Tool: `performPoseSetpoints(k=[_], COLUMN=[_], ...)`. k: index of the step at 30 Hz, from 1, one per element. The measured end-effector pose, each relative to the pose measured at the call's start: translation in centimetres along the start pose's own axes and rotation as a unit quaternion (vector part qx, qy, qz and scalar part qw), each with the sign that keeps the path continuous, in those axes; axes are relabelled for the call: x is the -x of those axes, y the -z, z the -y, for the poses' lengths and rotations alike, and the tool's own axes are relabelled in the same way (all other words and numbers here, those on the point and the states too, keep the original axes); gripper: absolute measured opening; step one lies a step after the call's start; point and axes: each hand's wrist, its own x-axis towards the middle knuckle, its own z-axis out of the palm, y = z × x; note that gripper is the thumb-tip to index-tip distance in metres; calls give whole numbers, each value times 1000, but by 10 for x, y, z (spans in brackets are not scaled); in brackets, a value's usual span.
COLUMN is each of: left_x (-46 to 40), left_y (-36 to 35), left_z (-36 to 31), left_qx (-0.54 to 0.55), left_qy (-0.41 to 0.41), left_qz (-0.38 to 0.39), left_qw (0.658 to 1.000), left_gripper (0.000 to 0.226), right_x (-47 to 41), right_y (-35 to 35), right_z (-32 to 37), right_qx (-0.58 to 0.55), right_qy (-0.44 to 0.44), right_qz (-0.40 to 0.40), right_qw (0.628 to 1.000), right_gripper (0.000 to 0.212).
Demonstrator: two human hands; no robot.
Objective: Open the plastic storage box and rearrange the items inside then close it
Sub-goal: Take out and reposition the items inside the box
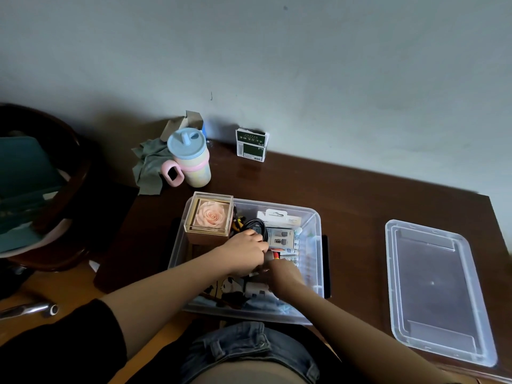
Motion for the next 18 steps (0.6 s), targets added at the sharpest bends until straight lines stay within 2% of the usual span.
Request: performPoseSetpoints(k=[6, 12, 14, 18], left_x=[0, 4, 4, 2], left_y=[-2, -2, -2, -3], left_z=[2, 1, 0, -3], left_qx=[0, 8, 15, 20], left_qy=[-6, 0, 9, 27], left_qz=[-12, -23, -29, -36], left_qw=[1000, 1000, 999, 999], left_gripper=[27, 27, 26, 30], right_x=[2, -3, 0, 8], right_y=[-7, 0, 5, 21], right_z=[10, 14, 14, 4], right_qx=[161, 170, 176, 210], right_qy=[79, 137, 133, 65], right_qz=[-4, -3, 3, 19], right_qw=[984, 976, 975, 975], right_gripper=[27, 26, 25, 27])
